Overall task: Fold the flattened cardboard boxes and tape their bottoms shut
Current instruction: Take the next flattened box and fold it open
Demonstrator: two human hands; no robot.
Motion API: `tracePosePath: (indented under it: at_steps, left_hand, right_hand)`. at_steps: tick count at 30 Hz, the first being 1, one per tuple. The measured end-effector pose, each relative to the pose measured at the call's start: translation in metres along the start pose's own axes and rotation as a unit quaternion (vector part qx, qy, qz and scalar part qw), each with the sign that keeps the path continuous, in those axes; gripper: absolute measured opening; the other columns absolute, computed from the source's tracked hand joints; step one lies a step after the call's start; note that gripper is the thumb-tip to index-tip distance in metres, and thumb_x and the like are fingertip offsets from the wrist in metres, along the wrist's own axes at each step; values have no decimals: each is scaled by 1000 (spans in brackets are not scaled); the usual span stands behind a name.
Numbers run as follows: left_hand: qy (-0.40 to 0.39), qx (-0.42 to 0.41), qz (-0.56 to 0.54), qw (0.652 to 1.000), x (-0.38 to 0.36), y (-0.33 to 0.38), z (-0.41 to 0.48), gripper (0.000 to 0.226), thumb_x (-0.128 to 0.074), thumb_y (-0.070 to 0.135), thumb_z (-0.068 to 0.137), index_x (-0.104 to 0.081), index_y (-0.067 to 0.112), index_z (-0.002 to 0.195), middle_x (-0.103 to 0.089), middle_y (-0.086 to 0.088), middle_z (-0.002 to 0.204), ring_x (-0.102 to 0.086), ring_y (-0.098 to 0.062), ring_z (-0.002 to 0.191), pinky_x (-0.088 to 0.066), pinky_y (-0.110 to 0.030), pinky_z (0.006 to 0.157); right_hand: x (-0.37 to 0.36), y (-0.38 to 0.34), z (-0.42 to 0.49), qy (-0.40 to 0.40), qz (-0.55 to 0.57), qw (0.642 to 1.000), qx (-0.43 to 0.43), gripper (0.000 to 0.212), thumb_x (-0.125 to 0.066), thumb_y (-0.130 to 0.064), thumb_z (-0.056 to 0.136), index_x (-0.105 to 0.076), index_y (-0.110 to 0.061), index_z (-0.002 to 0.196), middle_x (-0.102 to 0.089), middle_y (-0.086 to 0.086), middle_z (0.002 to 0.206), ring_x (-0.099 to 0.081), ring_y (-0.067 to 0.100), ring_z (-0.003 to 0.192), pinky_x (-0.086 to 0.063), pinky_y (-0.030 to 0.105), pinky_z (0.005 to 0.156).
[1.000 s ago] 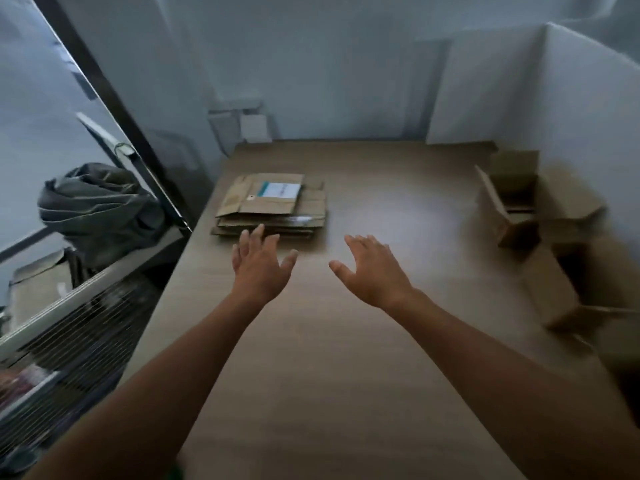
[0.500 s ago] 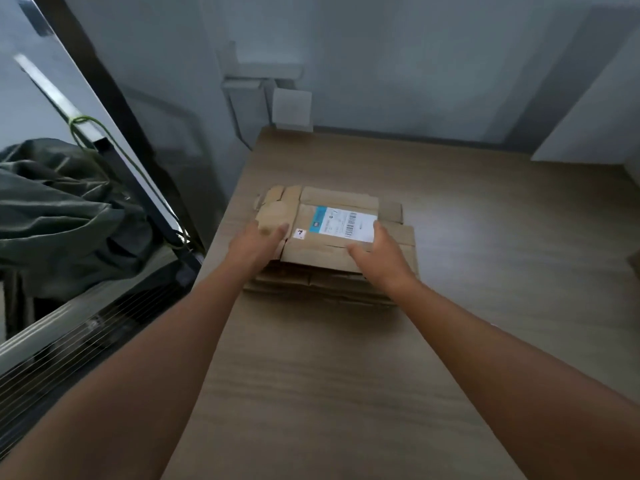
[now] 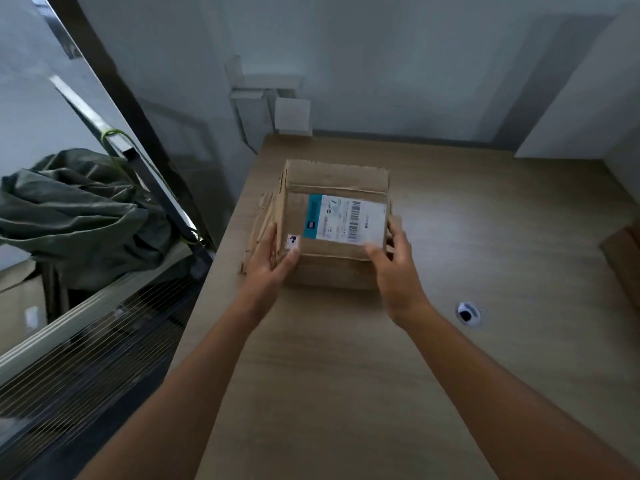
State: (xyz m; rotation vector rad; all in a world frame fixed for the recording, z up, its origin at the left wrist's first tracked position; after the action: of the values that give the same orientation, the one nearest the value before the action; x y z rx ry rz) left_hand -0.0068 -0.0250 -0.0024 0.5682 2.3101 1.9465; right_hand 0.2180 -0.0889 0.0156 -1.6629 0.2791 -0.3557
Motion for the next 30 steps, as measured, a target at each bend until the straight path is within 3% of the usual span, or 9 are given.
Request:
tracePosePath:
  at_steps: [4, 7, 10, 14, 18, 21, 24, 27, 30]
  left_hand:
    - [-76, 10, -32, 997, -48, -8, -122, 69, -63, 31, 99, -21, 50, 151, -48, 14, 145, -56, -8, 125, -53, -24, 92]
    - [-63, 63, -43, 995, -78, -34, -216, 45, -50, 43, 103, -33, 35, 144, -52, 26, 136, -55, -6, 127, -49, -29, 104]
    - [-33, 122, -113, 986, -101, -67, -302, 67, -37, 76, 92, -53, 21, 125, -56, 1, 143, -48, -20, 138, -33, -48, 119]
    - [-18, 182, -144, 973, -129, -87, -377, 67, -29, 78, 89, -58, 18, 100, -63, -7, 129, -51, -28, 133, -36, -53, 115]
    - [-61, 215, -110, 969, -147, -91, -409, 80, -42, 81, 82, -50, 22, 134, -54, -5, 138, -52, -29, 129, -46, -51, 106]
    - [-94, 255, -109, 956, -153, -93, -422, 77, -61, 67, 76, -45, 24, 138, -53, -10, 136, -57, -32, 122, -49, -53, 101]
    - [-133, 248, -63, 957, -156, -93, -426, 83, -75, 37, 70, -36, 32, 143, -54, -7, 132, -56, -29, 121, -47, -50, 102]
    - [-139, 178, -50, 973, -169, -77, -422, 89, -62, -7, 80, -33, 40, 149, -49, -4, 133, -56, -30, 116, -57, -38, 81]
    - [-73, 151, -133, 977, -174, -72, -414, 88, -41, -33, 74, -54, 32, 132, -50, -10, 127, -61, -29, 98, -59, -33, 60]
  right_hand:
    - [54, 6, -114, 2, 97, 994, -41, 26, -50, -39, 103, -44, -29, 125, -58, 1, 127, -62, 9, 112, -54, 29, 84]
    - [97, 31, -213, 43, 114, 988, -92, 25, -36, -44, 109, -40, -20, 112, -55, 3, 107, -59, 15, 95, -52, 23, 65]
    - [128, 60, -303, 35, 103, 984, -140, 48, -34, -61, 100, -40, -17, 117, -57, 7, 115, -60, 22, 106, -57, 35, 75]
    - [157, 80, -385, -18, 130, 980, -149, 51, -44, -54, 91, -45, -34, 138, -61, -5, 126, -56, 20, 121, -53, 46, 93]
    - [176, 91, -429, -52, 175, 970, -159, 56, -48, -40, 94, -43, -41, 150, -58, 1, 140, -52, 25, 131, -49, 50, 102]
    - [185, 93, -439, -58, 176, 969, -162, 50, -50, -44, 98, -45, -39, 147, -58, 3, 139, -58, 25, 126, -56, 43, 91]
    - [189, 104, -440, -75, 143, 973, -165, 69, -65, -30, 80, -43, -43, 144, -50, 5, 139, -55, 27, 126, -50, 41, 92]
    - [184, 118, -441, -80, 140, 975, -155, 82, -66, -16, 74, -41, -52, 144, -38, 1, 154, -46, 26, 137, -48, 44, 105]
    - [182, 118, -435, -39, 143, 981, -123, 77, -59, -9, 77, -51, -54, 140, -37, -9, 160, -34, 20, 148, -30, 53, 122]
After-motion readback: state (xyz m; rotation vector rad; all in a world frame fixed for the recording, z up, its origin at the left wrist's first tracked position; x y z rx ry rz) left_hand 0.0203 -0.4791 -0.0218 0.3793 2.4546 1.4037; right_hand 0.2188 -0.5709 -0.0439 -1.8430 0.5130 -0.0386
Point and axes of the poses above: each hand's wrist, its own z-axis towards the middle knuckle, its own x-axis out of the back of the hand, y = z × x, the point moved 9 cm from there along z, towards the middle knuckle
